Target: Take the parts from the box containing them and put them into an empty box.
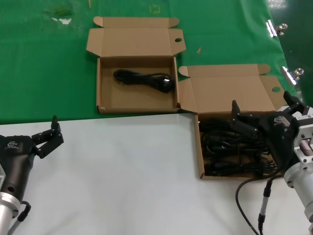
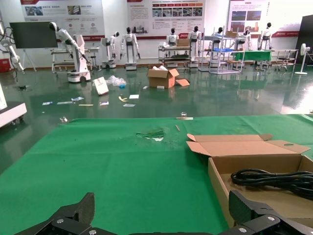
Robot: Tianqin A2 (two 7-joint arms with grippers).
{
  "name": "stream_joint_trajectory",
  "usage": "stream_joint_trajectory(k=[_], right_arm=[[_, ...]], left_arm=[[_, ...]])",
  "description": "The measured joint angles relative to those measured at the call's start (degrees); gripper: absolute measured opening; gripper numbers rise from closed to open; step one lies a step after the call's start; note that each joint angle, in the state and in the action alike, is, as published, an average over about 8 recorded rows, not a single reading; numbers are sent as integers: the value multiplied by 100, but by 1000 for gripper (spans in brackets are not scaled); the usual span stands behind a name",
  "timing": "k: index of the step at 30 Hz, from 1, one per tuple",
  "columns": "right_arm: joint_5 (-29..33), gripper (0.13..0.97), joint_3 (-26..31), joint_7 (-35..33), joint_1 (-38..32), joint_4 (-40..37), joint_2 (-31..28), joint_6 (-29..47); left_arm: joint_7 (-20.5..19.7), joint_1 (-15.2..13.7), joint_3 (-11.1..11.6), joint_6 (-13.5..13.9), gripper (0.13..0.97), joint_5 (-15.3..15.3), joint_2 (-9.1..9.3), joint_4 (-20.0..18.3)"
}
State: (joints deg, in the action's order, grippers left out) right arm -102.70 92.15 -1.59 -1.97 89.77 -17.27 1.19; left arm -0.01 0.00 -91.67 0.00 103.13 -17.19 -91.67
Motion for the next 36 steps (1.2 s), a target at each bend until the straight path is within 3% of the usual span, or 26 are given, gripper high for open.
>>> stream_joint_trajectory(k=[36], right_arm=[[-2,966,-3,9,12,12,1,-7]], left_arm=[[2,0,0,0,966,0,0,0]])
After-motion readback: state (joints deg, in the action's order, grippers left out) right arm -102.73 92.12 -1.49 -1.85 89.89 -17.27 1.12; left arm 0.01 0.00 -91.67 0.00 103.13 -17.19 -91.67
